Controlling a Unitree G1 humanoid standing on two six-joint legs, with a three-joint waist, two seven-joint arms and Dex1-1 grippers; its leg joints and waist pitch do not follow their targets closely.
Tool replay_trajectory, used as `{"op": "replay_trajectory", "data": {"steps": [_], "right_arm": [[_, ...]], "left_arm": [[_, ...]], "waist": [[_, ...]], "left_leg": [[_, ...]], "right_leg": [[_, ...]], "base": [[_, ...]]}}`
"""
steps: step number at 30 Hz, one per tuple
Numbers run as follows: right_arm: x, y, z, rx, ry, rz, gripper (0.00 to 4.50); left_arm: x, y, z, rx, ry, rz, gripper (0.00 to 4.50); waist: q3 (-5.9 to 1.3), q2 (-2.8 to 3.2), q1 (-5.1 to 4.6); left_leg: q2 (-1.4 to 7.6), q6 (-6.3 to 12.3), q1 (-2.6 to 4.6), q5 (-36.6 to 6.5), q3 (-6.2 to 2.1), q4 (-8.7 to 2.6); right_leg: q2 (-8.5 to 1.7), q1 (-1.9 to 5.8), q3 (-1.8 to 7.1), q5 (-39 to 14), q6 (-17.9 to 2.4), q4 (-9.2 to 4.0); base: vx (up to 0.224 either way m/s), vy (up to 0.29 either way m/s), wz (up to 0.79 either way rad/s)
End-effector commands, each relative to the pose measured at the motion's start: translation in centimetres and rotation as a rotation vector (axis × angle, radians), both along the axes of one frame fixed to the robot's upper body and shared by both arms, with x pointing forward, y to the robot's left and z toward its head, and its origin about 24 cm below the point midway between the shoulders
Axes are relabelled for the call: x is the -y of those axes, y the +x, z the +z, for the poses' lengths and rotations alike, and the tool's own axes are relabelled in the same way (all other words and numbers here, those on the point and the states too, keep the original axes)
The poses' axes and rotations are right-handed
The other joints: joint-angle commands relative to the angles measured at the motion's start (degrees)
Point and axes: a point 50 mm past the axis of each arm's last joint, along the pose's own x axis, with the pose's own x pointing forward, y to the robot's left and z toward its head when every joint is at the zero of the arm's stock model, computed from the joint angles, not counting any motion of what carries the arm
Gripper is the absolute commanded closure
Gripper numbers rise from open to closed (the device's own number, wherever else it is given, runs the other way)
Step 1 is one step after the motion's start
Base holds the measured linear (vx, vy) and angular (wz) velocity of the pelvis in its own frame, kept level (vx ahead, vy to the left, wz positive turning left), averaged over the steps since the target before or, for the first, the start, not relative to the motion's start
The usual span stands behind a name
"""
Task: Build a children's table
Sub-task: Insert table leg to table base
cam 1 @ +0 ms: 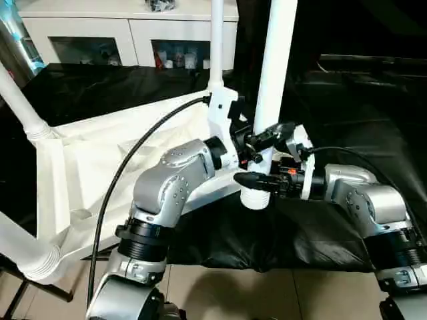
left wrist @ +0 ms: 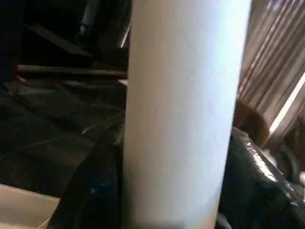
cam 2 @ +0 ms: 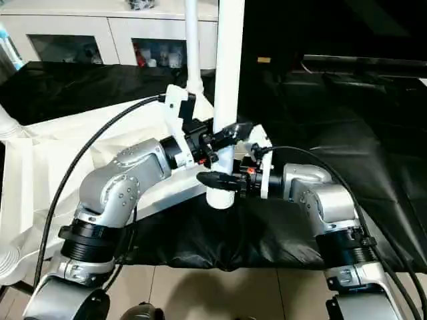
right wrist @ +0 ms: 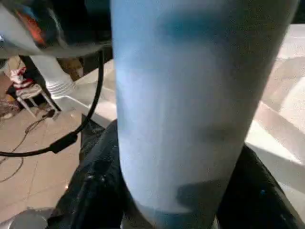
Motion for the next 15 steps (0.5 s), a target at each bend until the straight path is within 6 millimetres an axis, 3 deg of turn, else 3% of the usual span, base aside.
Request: {"op": "replay_trajectory", "data": {"steps": [1, 5, 11, 15], "right_arm": [[-0.3, 0.0, -0.1, 0.006, -0.015, 0.003, 2.59], [-0.4, 0.1, -0.2, 0.009, -0.008, -0.014, 2.59], [-0.2, 0.8, 0.1, 0.040, 0.017, -0.085, 2.59], [0.1, 1.1, 0.4, 0.050, 0.041, -0.136, 2.59]], "left_arm": [[0.5, -0.1, 1.9, 0.045, -0.091, 0.006, 1.57], [-0.1, 0.3, 4.4, 0.015, -0.334, 0.040, 1.46], [-1.4, 0.5, 6.5, 0.058, -0.509, 0.075, 1.46], [-2.5, 0.5, 7.7, 0.051, -0.641, 0.060, 1.46]], "waist": [[-4.96, -1.41, 0.06], [-4.95, -1.58, 0.12], [-4.96, -1.34, 0.08], [-4.95, -1.30, 0.05]], "left_leg": [[1.52, 3.84, 0.41, -7.7, -0.32, -3.07], [1.42, 3.75, 0.37, -8.2, -0.30, -3.05], [1.56, 3.38, 0.51, -8.4, -0.39, -3.09], [1.53, 2.96, 0.53, -8.8, -0.36, -3.12]], "right_leg": [[-3.09, 3.75, 2.48, -15.3, -8.8, -4.40], [-3.14, 3.80, 2.41, -16.0, -9.1, -4.49], [-3.04, 3.62, 2.43, -16.4, -8.2, -4.52], [-3.02, 3.68, 2.42, -15.0, -9.4, -4.29]], "base": [[0.000, 0.000, 0.00], [0.000, 0.000, 0.00], [0.000, 0.000, 0.00], [0.000, 0.000, 0.00]]}}
